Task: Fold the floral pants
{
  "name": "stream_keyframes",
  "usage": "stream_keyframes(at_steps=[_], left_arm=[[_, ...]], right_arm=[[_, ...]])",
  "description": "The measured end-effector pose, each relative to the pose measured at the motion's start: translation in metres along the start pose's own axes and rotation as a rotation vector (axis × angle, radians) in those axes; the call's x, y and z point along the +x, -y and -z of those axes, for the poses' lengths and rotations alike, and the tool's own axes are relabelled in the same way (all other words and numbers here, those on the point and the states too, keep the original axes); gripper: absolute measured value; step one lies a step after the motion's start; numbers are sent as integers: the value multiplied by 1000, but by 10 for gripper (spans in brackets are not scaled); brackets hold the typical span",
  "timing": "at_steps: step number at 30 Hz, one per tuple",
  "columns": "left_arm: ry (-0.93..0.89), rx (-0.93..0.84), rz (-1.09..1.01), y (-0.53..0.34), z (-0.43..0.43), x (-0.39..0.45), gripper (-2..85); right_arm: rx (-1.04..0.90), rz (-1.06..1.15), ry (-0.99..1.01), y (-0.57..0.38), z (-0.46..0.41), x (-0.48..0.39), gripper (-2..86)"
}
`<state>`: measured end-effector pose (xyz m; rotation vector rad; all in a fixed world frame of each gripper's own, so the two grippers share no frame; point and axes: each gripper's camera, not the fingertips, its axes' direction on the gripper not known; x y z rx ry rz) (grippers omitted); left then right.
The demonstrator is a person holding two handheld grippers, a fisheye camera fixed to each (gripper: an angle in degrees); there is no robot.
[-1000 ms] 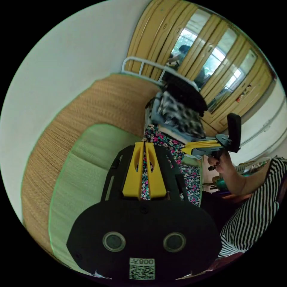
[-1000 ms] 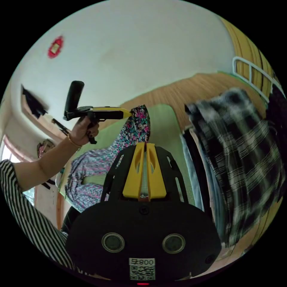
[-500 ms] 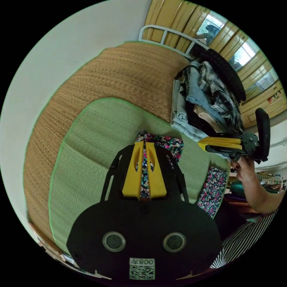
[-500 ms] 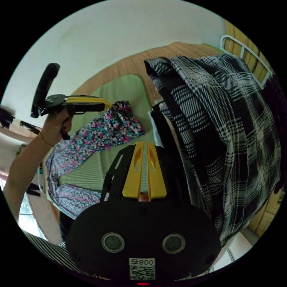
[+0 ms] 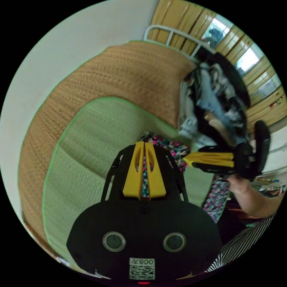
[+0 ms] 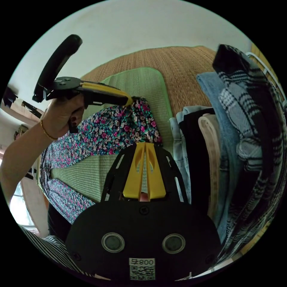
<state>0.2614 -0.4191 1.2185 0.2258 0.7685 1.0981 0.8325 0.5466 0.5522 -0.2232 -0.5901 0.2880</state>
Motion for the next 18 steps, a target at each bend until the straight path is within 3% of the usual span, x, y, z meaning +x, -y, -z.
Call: stream_keyframes(at_steps=[1,4,6,8,11,14,18], left_arm=[[-15,29,15,-2,4,-2,6],[79,-163,32,-7,-10,-5,8],[55,-93,22,-21,9,1,14],[-200,18,-54,-51,43,20,33],[-373,-5,-175,-100,59,65,67],[-358,-164,-259,-139,48,110,88],[-210,-239,-250,-162,46,137,89]], right_arm=[[-7,11,-10,1,-2,-1,1],[-14,7,15,4,-1,2,5],[-24,19,30,2,9,4,9],[26,46,15,-14,33,2,16],[81,33,70,-68,72,6,47],[38,-53,54,-133,89,17,70],[-47,-215,-10,-196,84,32,74]])
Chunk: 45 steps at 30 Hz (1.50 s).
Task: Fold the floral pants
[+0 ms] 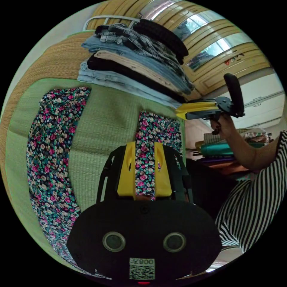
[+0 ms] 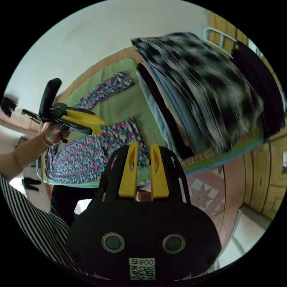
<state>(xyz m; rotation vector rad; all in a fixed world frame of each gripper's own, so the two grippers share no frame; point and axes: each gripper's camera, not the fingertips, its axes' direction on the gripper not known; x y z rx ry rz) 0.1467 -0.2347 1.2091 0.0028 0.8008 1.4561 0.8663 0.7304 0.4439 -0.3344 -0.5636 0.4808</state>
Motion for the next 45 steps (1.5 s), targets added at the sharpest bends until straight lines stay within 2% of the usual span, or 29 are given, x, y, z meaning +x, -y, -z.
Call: stream_keyframes(at_steps=[2,7,9,14,19,23,27,29,31,34,35,39,45], left_arm=[[72,-17,42,-5,4,10,70],[92,-66,100,-12,28,26,22],[75,-28,116,-17,48,34,17],[100,139,114,-28,114,66,15],[84,-5,186,-20,107,58,32],[-27,184,260,-41,167,62,69],[66,288,340,-87,230,63,76],[230,288,477,-130,264,54,71],[300,273,638,-162,282,38,62],[229,302,832,-202,299,17,39],[184,300,855,-208,303,16,32],[231,361,839,-211,328,36,13],[307,365,754,-207,370,72,4]], right_arm=[[-27,-14,38,-6,-10,3,73],[-59,13,-53,5,-21,-7,34],[-80,57,-47,6,-15,-13,20],[59,62,-39,-5,35,-8,12],[-102,14,30,10,-17,25,20],[-29,-38,29,12,2,41,35],[22,-13,-12,20,23,40,31],[41,35,24,32,26,27,26],[49,157,102,61,21,-7,19],[40,345,175,110,4,-69,11],[42,379,184,120,1,-83,9],[-3,594,224,189,-29,-179,2],[-161,732,61,244,-104,-264,-1]])
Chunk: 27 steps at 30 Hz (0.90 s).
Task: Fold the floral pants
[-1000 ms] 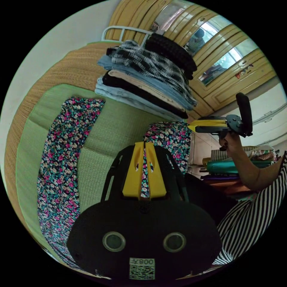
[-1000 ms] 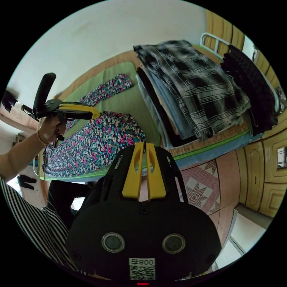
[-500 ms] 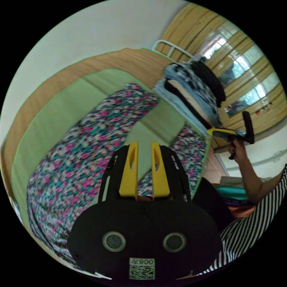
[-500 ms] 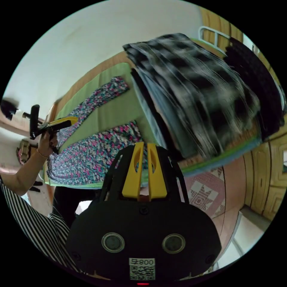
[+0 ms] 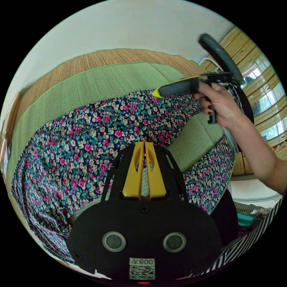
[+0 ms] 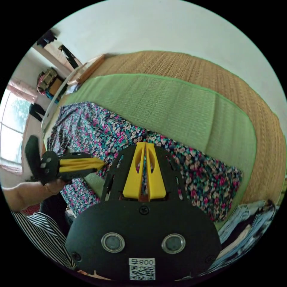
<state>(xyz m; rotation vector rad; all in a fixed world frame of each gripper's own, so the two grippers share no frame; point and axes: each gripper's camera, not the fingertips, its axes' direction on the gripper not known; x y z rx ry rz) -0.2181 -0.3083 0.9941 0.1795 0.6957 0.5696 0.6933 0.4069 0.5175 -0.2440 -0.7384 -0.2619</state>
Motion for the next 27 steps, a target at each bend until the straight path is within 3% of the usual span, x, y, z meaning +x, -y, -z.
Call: stream_keyframes(at_steps=[8,15,19,27], left_arm=[[-43,22,-51,-3,77,16,2],[50,128,53,36,142,-14,1],[73,78,171,66,155,-42,1],[110,71,163,92,200,-31,2]], right_arm=[[67,-53,22,2,19,20,-4],[231,-200,-21,-100,75,34,-1],[75,-213,-57,-126,45,38,0],[144,-283,-9,-146,66,40,1]])
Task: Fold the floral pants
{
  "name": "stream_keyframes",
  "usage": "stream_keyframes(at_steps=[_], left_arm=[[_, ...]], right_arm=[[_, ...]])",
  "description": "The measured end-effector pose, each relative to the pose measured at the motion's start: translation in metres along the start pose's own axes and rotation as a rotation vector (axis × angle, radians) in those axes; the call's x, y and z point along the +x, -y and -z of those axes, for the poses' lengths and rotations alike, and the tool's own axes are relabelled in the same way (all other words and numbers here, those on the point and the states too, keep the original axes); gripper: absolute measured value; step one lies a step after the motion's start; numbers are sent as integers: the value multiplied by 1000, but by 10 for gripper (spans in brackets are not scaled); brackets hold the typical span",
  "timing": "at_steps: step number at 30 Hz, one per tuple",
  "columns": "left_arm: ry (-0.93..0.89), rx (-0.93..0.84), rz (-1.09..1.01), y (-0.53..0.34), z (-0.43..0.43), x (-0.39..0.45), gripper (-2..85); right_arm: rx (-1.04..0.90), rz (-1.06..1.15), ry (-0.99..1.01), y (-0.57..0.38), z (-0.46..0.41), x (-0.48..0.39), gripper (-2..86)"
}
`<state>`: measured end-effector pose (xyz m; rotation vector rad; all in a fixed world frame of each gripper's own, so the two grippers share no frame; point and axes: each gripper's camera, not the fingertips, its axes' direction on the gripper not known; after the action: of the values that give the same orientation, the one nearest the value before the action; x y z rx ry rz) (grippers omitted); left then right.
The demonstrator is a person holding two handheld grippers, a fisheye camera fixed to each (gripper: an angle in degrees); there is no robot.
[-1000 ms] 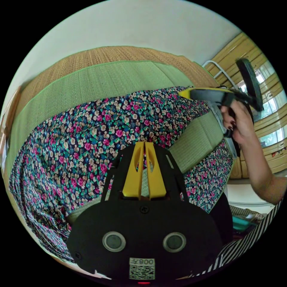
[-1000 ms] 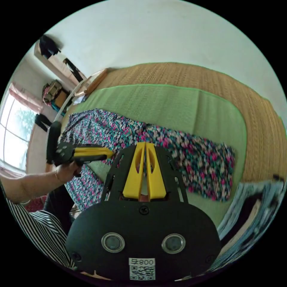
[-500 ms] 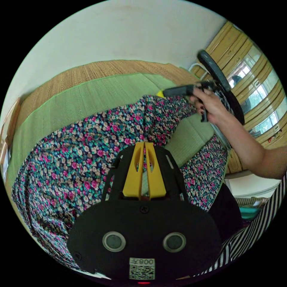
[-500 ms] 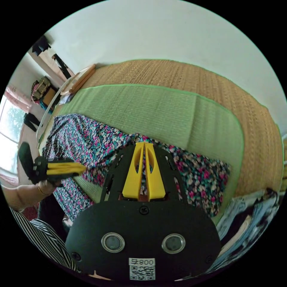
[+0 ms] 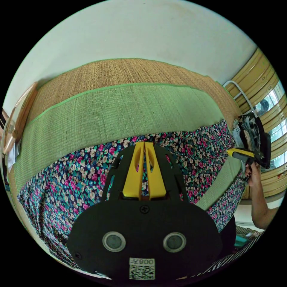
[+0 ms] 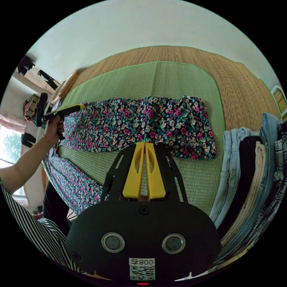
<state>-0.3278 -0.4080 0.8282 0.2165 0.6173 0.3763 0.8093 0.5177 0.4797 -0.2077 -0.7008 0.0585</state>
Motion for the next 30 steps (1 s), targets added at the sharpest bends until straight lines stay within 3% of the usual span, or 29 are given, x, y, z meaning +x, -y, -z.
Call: stream_keyframes(at_steps=[6,10,18,23,30], left_arm=[[-15,32,10,10,39,12,1],[-13,18,33,14,53,14,1],[-81,54,51,5,107,32,1],[-278,28,-35,-27,136,75,2],[-208,-60,-128,-42,152,113,2]], right_arm=[[104,-47,-114,37,26,9,0],[-1,-180,-181,61,4,47,-1],[97,-159,-172,43,34,28,1],[86,-126,-153,6,36,-2,1],[60,-193,-86,-7,35,17,0]])
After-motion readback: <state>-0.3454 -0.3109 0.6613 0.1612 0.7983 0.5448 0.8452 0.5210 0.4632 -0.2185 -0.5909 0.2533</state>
